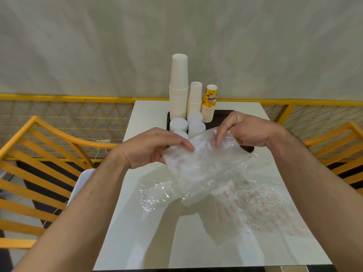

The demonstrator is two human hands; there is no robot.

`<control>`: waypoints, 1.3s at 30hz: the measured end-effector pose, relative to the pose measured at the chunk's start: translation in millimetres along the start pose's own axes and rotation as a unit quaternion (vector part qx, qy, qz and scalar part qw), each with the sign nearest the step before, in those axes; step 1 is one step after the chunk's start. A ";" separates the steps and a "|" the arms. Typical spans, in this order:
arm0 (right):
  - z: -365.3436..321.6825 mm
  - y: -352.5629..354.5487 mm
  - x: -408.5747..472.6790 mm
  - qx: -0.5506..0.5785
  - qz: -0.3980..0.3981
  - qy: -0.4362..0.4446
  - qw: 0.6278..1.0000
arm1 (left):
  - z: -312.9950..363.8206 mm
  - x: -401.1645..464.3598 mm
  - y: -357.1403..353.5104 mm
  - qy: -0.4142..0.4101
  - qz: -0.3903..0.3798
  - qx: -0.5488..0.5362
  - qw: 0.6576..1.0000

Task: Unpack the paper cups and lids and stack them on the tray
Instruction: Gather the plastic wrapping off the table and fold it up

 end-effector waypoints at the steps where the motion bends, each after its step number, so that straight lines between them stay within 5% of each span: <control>1: -3.6 -2.6 0.5 -0.009 -0.003 0.001 1.000 | 5.6 2.5 -6.0 0.002 -0.009 0.042 0.999; 4: -14.5 -11.5 1.8 0.008 -0.017 0.032 0.999 | 17.6 5.7 -24.7 -0.008 -0.038 0.118 0.992; 7: -6.1 -9.5 2.1 0.175 -0.012 0.072 0.982 | 20.3 7.2 -24.8 -0.029 0.001 0.061 0.998; 10: 22.9 -24.0 5.1 0.466 -0.052 0.081 0.879 | 11.0 5.5 -17.4 -0.048 0.060 -0.062 0.995; 12: 35.9 -41.7 4.9 0.559 -0.082 0.083 0.821 | 8.2 4.7 -14.5 -0.059 0.109 -0.071 0.990; 18: 72.6 -55.7 17.2 0.625 -0.084 0.074 0.773 | -3.0 -8.9 1.6 -0.028 0.306 0.073 0.949; 20: 67.9 -45.7 16.2 0.590 -0.053 0.083 0.801 | -5.0 -15.0 4.9 -0.010 0.355 0.138 0.925; 24: 65.6 -30.1 18.6 0.348 0.086 0.076 0.930 | -2.8 -18.8 5.8 -0.002 0.408 0.223 0.885; 28: 64.9 -21.8 16.5 0.325 0.141 0.063 0.933 | -16.8 -20.1 11.5 0.012 0.404 0.079 0.911; 31: 63.2 -23.0 13.0 0.315 0.098 0.034 0.943 | -33.6 -13.4 11.1 0.105 0.293 -0.069 0.948; 34: 61.1 -27.2 10.4 0.310 0.067 0.004 0.948 | -29.7 -8.4 4.6 0.105 0.202 -0.055 0.972; 39: 64.5 -23.4 9.9 0.316 0.071 -0.018 0.946 | -23.6 -10.2 9.8 0.068 0.225 -0.010 0.972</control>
Point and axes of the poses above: each hand's wrist, its own x-axis towards the middle knuckle, its own y-axis out of the back of the hand, z = x × y, the point moved 8 cm from there along x, towards the middle knuckle, and after that the axes turned 15 degrees about x, right-handed, at the moved point
